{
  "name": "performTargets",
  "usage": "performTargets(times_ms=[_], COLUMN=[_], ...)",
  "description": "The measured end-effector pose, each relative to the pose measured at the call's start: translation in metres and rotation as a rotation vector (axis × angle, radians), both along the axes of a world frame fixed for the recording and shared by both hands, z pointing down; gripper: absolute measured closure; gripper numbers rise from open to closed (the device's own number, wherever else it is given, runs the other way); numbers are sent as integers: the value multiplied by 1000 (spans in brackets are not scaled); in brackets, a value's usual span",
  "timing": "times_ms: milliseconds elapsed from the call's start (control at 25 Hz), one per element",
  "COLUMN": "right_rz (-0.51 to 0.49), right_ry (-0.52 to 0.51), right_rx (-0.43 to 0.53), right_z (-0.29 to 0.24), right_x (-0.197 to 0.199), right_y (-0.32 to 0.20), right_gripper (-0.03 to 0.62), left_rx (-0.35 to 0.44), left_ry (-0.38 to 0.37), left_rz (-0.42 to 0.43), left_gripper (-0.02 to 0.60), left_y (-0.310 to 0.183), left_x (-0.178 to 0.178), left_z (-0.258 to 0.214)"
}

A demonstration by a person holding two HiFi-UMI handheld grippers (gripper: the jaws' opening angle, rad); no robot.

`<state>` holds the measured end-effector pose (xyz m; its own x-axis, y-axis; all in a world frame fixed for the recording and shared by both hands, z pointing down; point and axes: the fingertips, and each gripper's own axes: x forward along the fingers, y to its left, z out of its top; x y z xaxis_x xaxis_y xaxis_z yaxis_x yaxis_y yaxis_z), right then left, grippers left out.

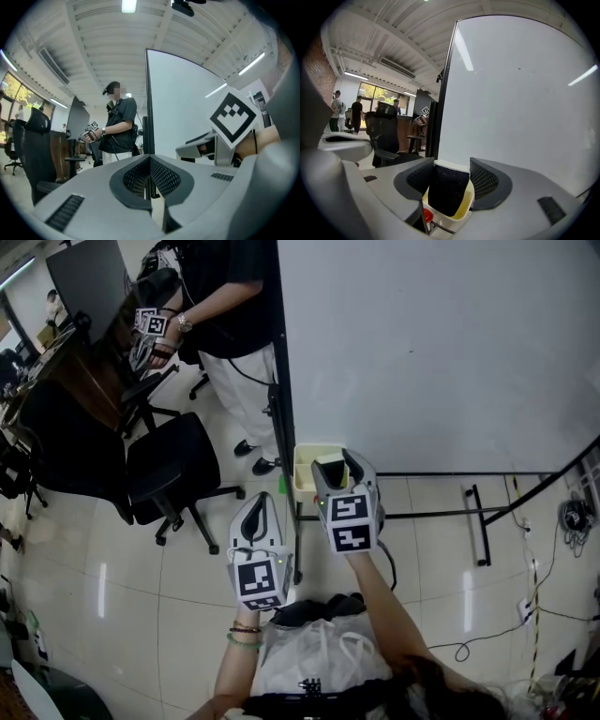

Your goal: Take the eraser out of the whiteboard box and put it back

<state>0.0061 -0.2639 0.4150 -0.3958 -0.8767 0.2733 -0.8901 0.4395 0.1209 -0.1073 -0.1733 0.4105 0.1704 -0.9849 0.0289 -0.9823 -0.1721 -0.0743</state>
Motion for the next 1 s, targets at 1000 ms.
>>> performTargets(times_ms=[1000], right_rz=[57], right_ry=[-17], right_rx=[100], right_z=[2], right_x=[16], right_y=[16], right_gripper=[235], left_rx=[-14], left_ry=[3], left_rz=[10], left_gripper=[580], left_y=[3], left_x=[1], left_z=[8])
